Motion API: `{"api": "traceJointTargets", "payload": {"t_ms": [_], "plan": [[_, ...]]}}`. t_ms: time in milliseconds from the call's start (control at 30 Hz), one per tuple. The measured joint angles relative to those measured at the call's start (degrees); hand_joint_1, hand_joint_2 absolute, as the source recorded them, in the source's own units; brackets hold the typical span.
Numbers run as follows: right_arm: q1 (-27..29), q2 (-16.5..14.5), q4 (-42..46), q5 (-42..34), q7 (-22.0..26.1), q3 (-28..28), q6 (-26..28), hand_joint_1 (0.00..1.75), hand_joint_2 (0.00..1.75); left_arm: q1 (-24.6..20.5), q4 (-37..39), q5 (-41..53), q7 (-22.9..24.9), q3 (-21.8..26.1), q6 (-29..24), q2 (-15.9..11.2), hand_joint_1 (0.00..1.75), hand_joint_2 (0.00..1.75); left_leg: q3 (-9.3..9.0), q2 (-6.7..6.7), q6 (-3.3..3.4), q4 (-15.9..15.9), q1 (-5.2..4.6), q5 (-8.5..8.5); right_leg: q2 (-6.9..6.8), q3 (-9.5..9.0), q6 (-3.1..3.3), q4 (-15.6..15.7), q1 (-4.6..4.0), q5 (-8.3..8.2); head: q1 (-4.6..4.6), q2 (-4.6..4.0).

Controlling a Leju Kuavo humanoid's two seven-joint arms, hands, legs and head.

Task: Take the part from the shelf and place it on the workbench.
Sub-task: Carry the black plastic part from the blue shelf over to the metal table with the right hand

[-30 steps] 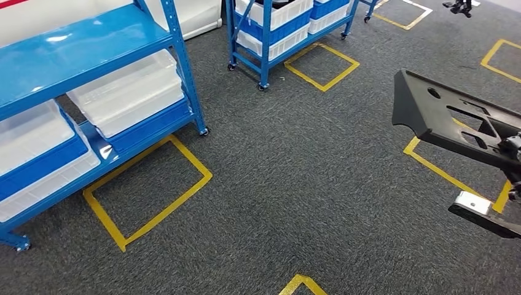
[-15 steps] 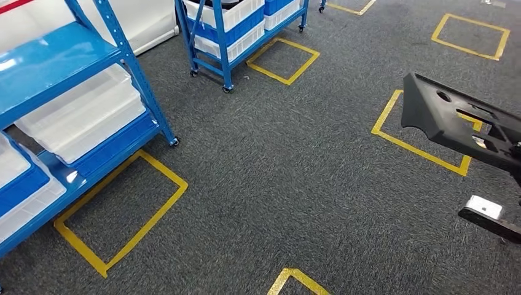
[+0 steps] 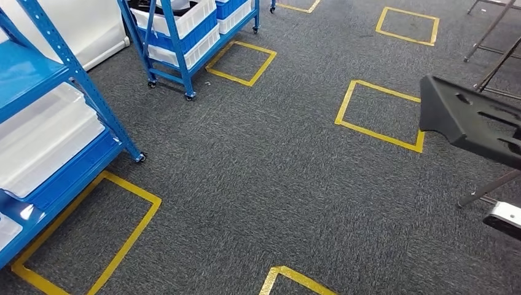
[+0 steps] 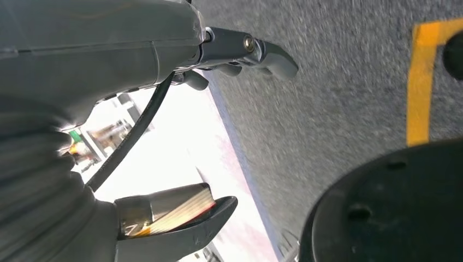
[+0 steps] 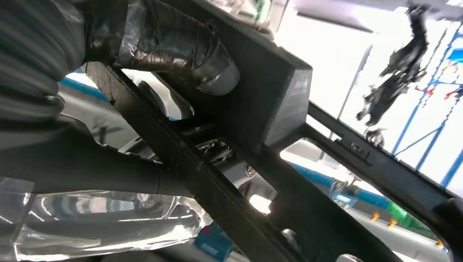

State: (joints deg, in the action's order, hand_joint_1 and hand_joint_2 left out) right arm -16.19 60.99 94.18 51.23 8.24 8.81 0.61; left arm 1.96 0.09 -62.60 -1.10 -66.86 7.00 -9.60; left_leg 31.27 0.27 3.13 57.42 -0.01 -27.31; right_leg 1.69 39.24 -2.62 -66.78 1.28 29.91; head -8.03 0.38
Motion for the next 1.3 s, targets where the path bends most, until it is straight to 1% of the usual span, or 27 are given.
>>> {"api": "traceJointTargets", "payload": {"t_ms": [67,100,133,200,267,300,367,400,467,533,567,600,633,667,733,800,833,867,900,967,1033,1067,1100,1133,1167,1233,1300], "plan": [[0.1,0.1,0.0,-0.2,0.1,-0.2,-0.3,1.75,1.75,0.1,0.0,0.0,0.0,0.0,0.0,0.0,0.00,1.75,0.06,1.47,0.08,0.0,-0.09,-0.07,-1.21,3.15,-0.57,-6.4,0.33,2.40,0.08,-0.01],[0.3,0.1,0.0,-0.2,0.2,-0.2,-0.4,1.75,1.75,0.1,0.0,0.0,-0.1,0.0,0.0,0.0,0.00,1.75,0.06,2.20,0.01,0.0,-0.11,-0.15,-1.38,3.66,-0.79,-7.4,0.52,2.28,0.08,-0.01],[0.3,0.1,0.0,-0.3,0.2,-0.3,-0.5,1.75,1.75,0.1,0.0,0.0,0.0,0.0,0.0,0.0,0.00,1.75,0.03,2.92,-0.10,0.1,-0.10,-0.27,-1.63,3.01,-0.97,-6.2,0.67,1.15,0.08,-0.01],[0.4,0.4,0.0,-0.4,0.3,-0.5,-0.5,1.75,1.75,0.1,0.0,0.0,0.0,0.0,0.1,0.0,0.00,1.75,-0.17,4.25,-0.51,0.3,-0.06,-0.65,-3.45,-0.97,-1.12,1.2,0.78,-2.25,0.07,-0.01],[0.3,0.7,0.1,-0.4,0.3,-0.7,-0.5,1.75,1.75,0.1,0.1,0.0,0.1,0.0,0.1,0.0,0.00,1.75,-0.48,5.31,-1.17,0.5,-0.24,-1.15,-5.40,-3.98,-0.61,6.9,0.41,-4.12,0.08,-0.01],[0.3,0.8,0.1,-0.4,0.3,-0.8,-0.5,1.75,1.75,0.0,0.1,0.0,0.1,0.0,0.1,0.0,0.00,1.75,-0.64,5.81,-1.52,0.5,-0.31,-1.33,-5.64,-4.25,-0.17,7.6,0.16,-4.11,0.09,-0.01],[0.3,1.2,0.2,-0.4,0.4,-1.0,-0.6,1.75,1.75,-0.2,0.1,0.2,0.3,0.0,0.1,0.0,0.00,1.75,-1.06,6.81,-2.25,0.5,-0.31,-1.65,-4.26,-4.18,0.79,7.6,-0.06,-4.24,0.05,0.00],[0.2,1.5,0.3,-0.4,0.4,-1.2,-0.6,1.75,1.75,-0.3,0.1,0.4,0.4,0.0,0.1,0.0,0.00,1.75,-1.13,6.49,-2.57,0.8,-0.19,-2.06,-3.63,-4.23,1.20,7.7,-0.01,-4.31,0.01,0.00],[0.1,1.9,0.4,-0.4,0.3,-1.5,-0.6,1.75,1.75,-0.3,0.1,0.7,0.4,0.0,0.0,0.1,0.00,1.75,0.30,3.88,-2.90,4.3,0.11,-4.42,-2.50,-4.40,2.08,8.1,0.11,-4.49,-0.16,-0.01],[0.1,2.0,0.5,-0.4,0.3,-1.6,-0.6,1.75,1.75,-0.2,0.1,0.8,0.4,0.0,0.0,0.2,0.00,1.75,4.07,1.06,-2.78,12.0,0.29,-8.07,-1.29,-4.36,2.63,8.1,-0.14,-4.54,-0.27,-0.01],[0.4,2.0,0.5,-0.4,0.3,-1.6,-0.6,1.75,1.75,-0.2,0.1,0.8,0.4,0.0,0.0,0.2,0.00,1.75,5.92,0.50,-2.69,15.5,0.27,-9.18,-0.54,-4.33,2.74,8.1,-0.33,-4.53,-0.26,-0.01],[0.6,2.0,0.6,-0.5,0.3,-1.6,-0.6,1.75,1.75,-0.2,0.1,0.8,0.4,0.0,0.0,0.3,0.00,1.75,7.08,0.22,-2.55,17.3,0.24,-9.25,0.25,-4.34,2.81,8.0,-0.51,-4.52,-0.27,-0.01],[1.0,2.1,0.6,-0.5,0.3,-1.7,-0.6,1.75,1.75,-0.2,0.1,0.9,0.4,0.0,0.0,0.3,0.00,1.75,7.21,0.02,-2.36,17.0,0.20,-8.13,1.06,-4.36,2.84,8.0,-0.65,-4.51,-0.27,-0.01],[1.4,2.2,0.6,-0.6,0.3,-1.9,-0.6,1.75,1.75,-0.1,0.1,1.0,0.4,0.0,0.0,0.3,0.00,1.75,6.29,-0.33,-2.09,14.4,0.17,-6.08,1.86,-4.39,2.84,7.9,-0.74,-4.48,-0.27,-0.01],[2.5,2.3,0.7,-0.6,0.2,-2.7,-0.5,1.75,1.75,-0.1,0.2,1.2,0.3,0.0,0.0,0.3,0.00,1.75,3.24,-2.87,-1.46,6.7,0.16,-2.03,3.33,-4.27,2.74,7.6,-0.75,-4.43,-0.26,-0.01],[3.5,2.4,0.8,-0.6,0.2,-3.6,-0.5,1.75,1.75,0.0,0.2,1.5,0.3,0.0,0.0,0.3,0.00,1.75,1.43,-5.04,-1.15,2.3,0.13,-0.66,4.73,-3.85,2.27,7.4,-0.56,-4.53,-0.25,-0.01],[4.1,2.4,0.8,-0.6,0.1,-4.1,-0.5,1.75,1.75,0.0,0.3,1.6,0.2,0.0,0.1,0.3,0.00,1.75,1.20,-5.10,-1.09,1.9,0.04,-0.80,5.45,-3.62,1.88,7.4,-0.38,-4.69,-0.28,0.00],[4.8,2.5,0.8,-0.6,0.1,-4.6,-0.4,1.75,1.75,-0.1,0.3,1.7,0.2,0.0,0.1,0.3,0.00,1.75,0.98,-4.40,-0.94,1.5,-0.07,-0.63,6.22,-3.47,1.43,7.6,-0.20,-4.88,-0.31,0.01],[5.7,2.6,0.8,-0.6,0.1,-5.2,-0.4,1.75,1.75,-0.1,0.3,1.8,0.2,0.0,0.1,0.4,0.00,1.75,0.68,-3.62,-0.68,1.0,-0.12,-0.36,6.28,-3.36,1.08,7.5,-0.05,-4.94,-0.30,0.01],[7.0,2.9,0.8,-0.5,0.1,-6.5,-0.4,1.75,1.75,-0.1,0.3,2.0,0.1,0.0,0.2,0.5,0.00,1.75,0.11,-1.97,-0.01,-0.2,-0.08,0.25,3.58,-2.31,0.52,5.6,-0.17,-3.59,-0.26,0.01],[8.0,2.9,0.8,-0.3,0.0,-7.6,-0.2,1.75,1.75,0.2,0.3,2.1,0.1,0.0,0.2,0.5,0.00,1.75,-0.13,-0.42,0.33,-0.8,-0.17,0.46,-0.14,0.61,0.04,-0.4,-0.22,-0.32,-0.18,0.00],[8.7,2.7,0.8,-0.2,0.0,-7.9,-0.1,1.75,1.75,0.2,0.3,2.3,0.1,0.0,0.2,0.6,0.00,1.75,-0.12,0.36,0.34,-0.8,-0.22,0.43,-0.90,2.29,-0.23,-3.8,-0.05,1.11,-0.16,0.01],[9.4,2.6,0.8,-0.1,0.0,-8.1,-0.1,1.75,1.75,0.3,0.3,2.4,0.1,0.0,0.3,0.6,0.00,1.75,-0.10,1.08,0.30,-0.8,-0.26,0.36,-1.23,3.34,-0.47,-6.1,0.17,1.69,-0.13,0.00],[10.1,2.5,0.7,-0.1,0.0,-8.2,-0.1,1.75,1.75,0.3,0.3,2.6,0.1,0.0,0.3,0.7,0.00,1.75,-0.11,1.85,0.21,-0.8,-0.27,0.25,-1.44,3.44,-0.68,-6.4,0.40,1.28,-0.12,0.00],[10.7,2.5,0.7,0.0,0.0,-8.4,0.0,1.75,1.75,0.3,0.3,2.7,0.1,0.0,0.4,0.8,0.00,1.75,-0.13,2.60,0.09,-0.7,-0.25,0.13,-1.78,2.34,-0.87,-4.4,0.61,-0.04,-0.12,0.00],[11.6,2.4,0.7,0.3,0.0,-9.0,0.0,1.75,1.75,0.3,0.3,2.9,0.1,0.0,0.5,0.9,0.00,1.75,-0.25,3.96,-0.36,-0.4,-0.28,-0.25,-3.58,-1.84,-1.01,3.0,0.71,-3.24,-0.12,0.00],[12.1,2.3,0.6,0.6,0.0,-9.7,0.1,1.75,1.75,0.3,0.3,3.0,0.0,0.0,0.7,0.9,0.00,1.75,-0.54,5.09,-1.12,-0.1,-0.41,-0.85,-4.89,-4.28,-0.36,7.7,0.34,-4.54,-0.14,0.00]]}}
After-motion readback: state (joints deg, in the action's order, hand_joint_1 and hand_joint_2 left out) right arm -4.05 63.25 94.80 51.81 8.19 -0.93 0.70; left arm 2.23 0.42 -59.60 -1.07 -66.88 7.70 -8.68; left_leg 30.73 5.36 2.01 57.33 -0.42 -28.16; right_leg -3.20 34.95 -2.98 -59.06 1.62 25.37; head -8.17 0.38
